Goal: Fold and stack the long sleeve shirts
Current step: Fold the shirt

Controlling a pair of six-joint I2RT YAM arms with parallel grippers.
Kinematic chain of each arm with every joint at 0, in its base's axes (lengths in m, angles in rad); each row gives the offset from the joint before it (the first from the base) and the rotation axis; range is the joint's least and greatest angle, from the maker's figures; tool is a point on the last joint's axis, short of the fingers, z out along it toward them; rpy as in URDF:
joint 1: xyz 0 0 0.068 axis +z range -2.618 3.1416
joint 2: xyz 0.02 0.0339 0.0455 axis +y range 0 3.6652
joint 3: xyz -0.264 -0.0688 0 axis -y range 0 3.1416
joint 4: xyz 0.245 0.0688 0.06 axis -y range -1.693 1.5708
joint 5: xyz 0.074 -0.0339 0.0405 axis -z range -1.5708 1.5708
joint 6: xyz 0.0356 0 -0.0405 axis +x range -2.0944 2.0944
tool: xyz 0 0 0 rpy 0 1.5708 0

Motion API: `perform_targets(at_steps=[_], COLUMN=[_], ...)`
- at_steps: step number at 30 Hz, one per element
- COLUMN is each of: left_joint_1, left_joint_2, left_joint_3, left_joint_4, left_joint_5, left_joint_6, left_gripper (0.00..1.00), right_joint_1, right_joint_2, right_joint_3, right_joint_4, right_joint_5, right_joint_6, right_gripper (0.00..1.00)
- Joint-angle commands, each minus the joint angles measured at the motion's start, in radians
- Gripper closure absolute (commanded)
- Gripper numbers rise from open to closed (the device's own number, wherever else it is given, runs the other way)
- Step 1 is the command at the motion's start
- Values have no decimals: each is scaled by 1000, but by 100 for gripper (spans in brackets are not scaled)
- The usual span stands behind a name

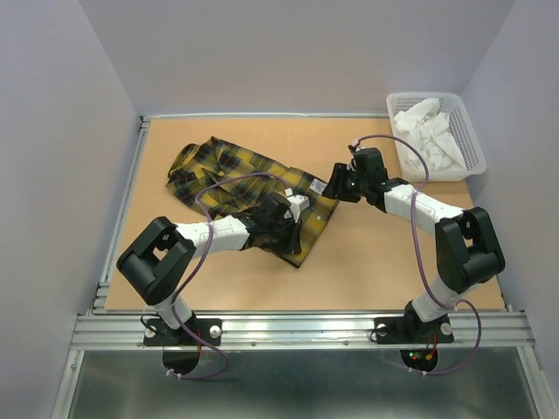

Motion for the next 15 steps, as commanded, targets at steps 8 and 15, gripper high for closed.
perform_targets(at_steps=[8, 15], left_joint_1=[-42, -42], left_joint_2=[82, -46], left_joint_3=[-36, -12], left_joint_4=[-115, -107], left_joint_5=[8, -32], left_joint_6=[24, 13], left_gripper=[90, 72], right_joint_1=[-6, -6], right_joint_2=[23, 147], right_joint_3=[-51, -21], right_joint_4=[90, 105], right_joint_5=[-69, -71], right_joint_6=[63, 87], right_gripper=[47, 47])
